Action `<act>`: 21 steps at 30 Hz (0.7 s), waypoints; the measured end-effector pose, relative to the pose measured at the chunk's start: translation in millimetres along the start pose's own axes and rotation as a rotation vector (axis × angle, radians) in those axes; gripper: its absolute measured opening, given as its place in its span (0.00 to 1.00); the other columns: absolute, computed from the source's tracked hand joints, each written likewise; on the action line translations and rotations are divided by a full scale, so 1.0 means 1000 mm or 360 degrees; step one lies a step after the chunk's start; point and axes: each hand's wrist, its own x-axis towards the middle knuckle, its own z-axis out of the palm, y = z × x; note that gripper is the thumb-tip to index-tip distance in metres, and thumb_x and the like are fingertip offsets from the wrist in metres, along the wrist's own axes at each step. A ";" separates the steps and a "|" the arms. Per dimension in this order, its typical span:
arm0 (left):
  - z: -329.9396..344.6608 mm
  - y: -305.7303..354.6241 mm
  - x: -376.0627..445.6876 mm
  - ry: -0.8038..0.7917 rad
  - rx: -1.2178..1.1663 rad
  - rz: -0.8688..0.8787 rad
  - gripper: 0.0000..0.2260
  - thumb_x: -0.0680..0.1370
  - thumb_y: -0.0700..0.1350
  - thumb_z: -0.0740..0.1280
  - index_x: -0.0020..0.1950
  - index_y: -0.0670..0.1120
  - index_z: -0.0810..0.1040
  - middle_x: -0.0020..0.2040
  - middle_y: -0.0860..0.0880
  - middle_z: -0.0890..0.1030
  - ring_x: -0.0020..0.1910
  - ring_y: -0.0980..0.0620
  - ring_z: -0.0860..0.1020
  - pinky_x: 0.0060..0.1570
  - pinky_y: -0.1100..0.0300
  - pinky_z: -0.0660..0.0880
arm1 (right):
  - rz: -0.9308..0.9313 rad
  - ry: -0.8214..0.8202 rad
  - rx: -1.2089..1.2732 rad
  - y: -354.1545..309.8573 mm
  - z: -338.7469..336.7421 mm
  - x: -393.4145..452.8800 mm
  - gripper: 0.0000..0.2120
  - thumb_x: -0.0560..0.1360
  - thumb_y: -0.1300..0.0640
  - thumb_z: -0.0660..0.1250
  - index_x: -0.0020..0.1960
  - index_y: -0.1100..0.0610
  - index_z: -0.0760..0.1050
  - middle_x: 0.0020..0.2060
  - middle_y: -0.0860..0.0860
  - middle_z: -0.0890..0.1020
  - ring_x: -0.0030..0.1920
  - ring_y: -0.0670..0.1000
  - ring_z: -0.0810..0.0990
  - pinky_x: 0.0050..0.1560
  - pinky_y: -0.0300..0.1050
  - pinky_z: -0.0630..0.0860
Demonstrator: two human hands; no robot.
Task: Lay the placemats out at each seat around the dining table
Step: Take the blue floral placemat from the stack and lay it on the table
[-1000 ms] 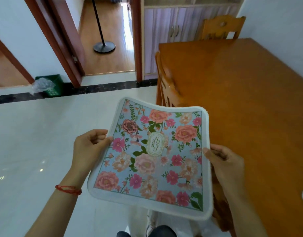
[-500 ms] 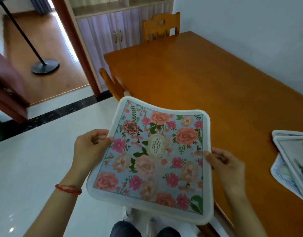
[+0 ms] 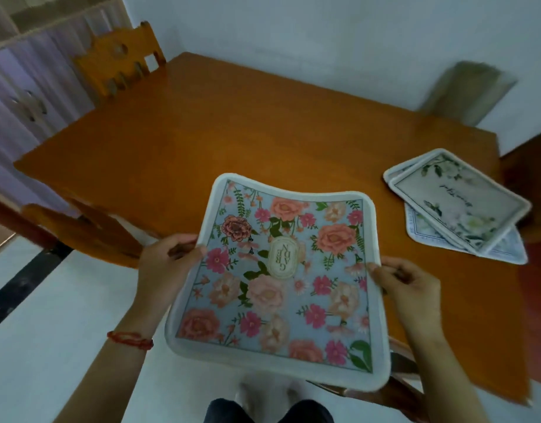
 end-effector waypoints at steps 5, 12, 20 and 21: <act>0.035 0.007 0.027 -0.0199 -0.0008 0.0020 0.06 0.72 0.41 0.71 0.48 0.47 0.80 0.40 0.51 0.82 0.36 0.54 0.81 0.29 0.69 0.76 | 0.0064 0.0190 -0.0026 0.007 -0.018 0.011 0.02 0.72 0.61 0.69 0.43 0.55 0.78 0.32 0.48 0.83 0.32 0.43 0.83 0.28 0.32 0.76; 0.092 0.021 0.049 -0.0303 0.0007 0.0003 0.06 0.72 0.40 0.71 0.48 0.46 0.80 0.38 0.51 0.82 0.30 0.60 0.80 0.26 0.69 0.74 | 0.0137 0.0320 -0.0043 0.031 -0.045 0.051 0.03 0.71 0.59 0.70 0.44 0.57 0.79 0.32 0.48 0.84 0.33 0.46 0.83 0.30 0.36 0.79; 0.146 0.027 0.068 -0.0333 0.0020 -0.0063 0.05 0.73 0.39 0.70 0.48 0.45 0.79 0.39 0.50 0.81 0.30 0.62 0.80 0.25 0.71 0.73 | 0.0192 0.0291 -0.0089 0.061 -0.062 0.099 0.05 0.71 0.58 0.70 0.46 0.58 0.79 0.36 0.51 0.84 0.35 0.48 0.83 0.33 0.40 0.81; 0.150 0.027 0.071 -0.0336 0.0011 -0.0069 0.05 0.73 0.38 0.69 0.47 0.45 0.79 0.39 0.50 0.81 0.29 0.62 0.80 0.25 0.71 0.73 | 0.0192 0.0289 -0.0098 0.064 -0.063 0.103 0.05 0.71 0.59 0.70 0.47 0.59 0.79 0.36 0.51 0.84 0.35 0.48 0.83 0.33 0.40 0.81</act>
